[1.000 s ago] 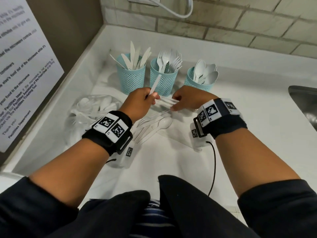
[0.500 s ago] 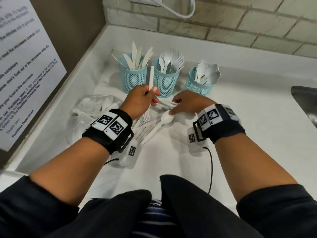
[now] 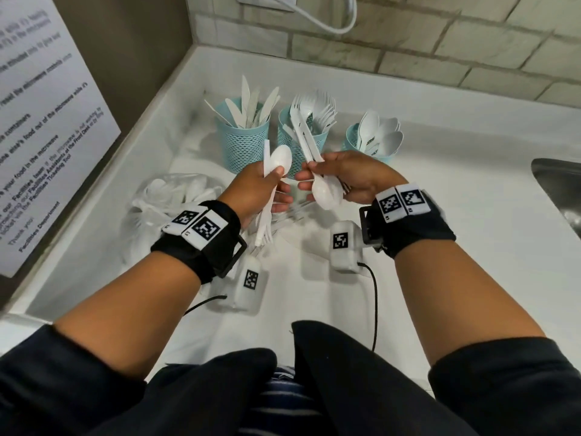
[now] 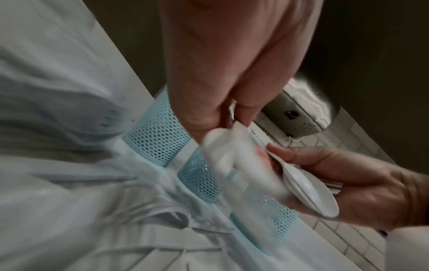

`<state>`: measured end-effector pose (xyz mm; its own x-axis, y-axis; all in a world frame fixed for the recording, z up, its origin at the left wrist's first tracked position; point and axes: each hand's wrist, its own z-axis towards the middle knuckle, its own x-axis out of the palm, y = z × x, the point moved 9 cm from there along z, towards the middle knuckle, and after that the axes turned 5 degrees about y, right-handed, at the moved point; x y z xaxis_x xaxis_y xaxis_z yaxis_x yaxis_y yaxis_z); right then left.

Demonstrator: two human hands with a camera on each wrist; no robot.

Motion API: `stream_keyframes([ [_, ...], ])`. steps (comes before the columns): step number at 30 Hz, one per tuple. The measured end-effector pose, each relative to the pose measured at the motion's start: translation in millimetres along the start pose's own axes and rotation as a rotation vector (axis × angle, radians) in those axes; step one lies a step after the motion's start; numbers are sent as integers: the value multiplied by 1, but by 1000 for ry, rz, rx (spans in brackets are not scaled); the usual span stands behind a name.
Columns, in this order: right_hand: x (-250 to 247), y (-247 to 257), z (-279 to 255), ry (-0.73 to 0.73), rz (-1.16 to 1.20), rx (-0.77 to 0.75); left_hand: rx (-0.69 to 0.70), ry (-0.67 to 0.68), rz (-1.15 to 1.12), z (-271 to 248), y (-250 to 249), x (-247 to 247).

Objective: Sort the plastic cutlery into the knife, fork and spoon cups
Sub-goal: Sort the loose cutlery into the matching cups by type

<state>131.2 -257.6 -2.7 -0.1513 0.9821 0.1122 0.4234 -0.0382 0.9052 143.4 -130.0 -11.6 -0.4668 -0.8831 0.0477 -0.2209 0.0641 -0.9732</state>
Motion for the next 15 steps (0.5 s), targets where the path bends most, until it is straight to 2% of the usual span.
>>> stream_keyframes([
  [3,18,-20,2,164,122,115,-26,46,-100,-2,4,5],
  [6,27,-33,3,269,52,156,-73,-4,-143,-5,10,1],
  [15,29,-45,0,283,-197,219,-33,-59,-124,0,8,-5],
])
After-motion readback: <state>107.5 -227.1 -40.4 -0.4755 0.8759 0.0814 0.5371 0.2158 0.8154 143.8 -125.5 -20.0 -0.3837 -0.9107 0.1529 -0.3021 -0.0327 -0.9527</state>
